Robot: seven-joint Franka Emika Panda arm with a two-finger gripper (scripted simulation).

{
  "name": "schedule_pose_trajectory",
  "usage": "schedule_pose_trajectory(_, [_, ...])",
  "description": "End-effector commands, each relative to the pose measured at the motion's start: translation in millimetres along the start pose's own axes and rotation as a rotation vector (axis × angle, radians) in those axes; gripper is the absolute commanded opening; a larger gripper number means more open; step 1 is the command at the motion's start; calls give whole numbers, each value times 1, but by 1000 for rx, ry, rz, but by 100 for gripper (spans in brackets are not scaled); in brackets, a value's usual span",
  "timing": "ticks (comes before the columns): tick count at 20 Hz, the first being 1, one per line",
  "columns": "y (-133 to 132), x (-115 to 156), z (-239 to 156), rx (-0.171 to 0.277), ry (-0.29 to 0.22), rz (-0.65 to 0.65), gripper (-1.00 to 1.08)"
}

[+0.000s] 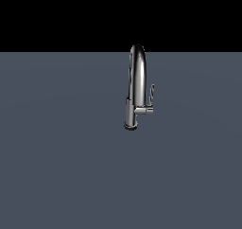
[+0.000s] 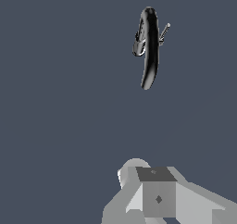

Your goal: Turn on the faucet by rotating a designated handle.

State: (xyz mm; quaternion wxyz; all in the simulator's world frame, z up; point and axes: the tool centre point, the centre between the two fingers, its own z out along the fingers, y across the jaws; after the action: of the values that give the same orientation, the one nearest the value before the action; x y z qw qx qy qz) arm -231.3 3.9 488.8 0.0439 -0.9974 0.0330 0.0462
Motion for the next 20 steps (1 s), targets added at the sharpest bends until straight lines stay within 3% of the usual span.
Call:
schedule_pose_trajectory(1, [0,12,1,26,-26,27,-100])
schedule_pose_trajectory(20, [19,123,21,283,-277,287,-100])
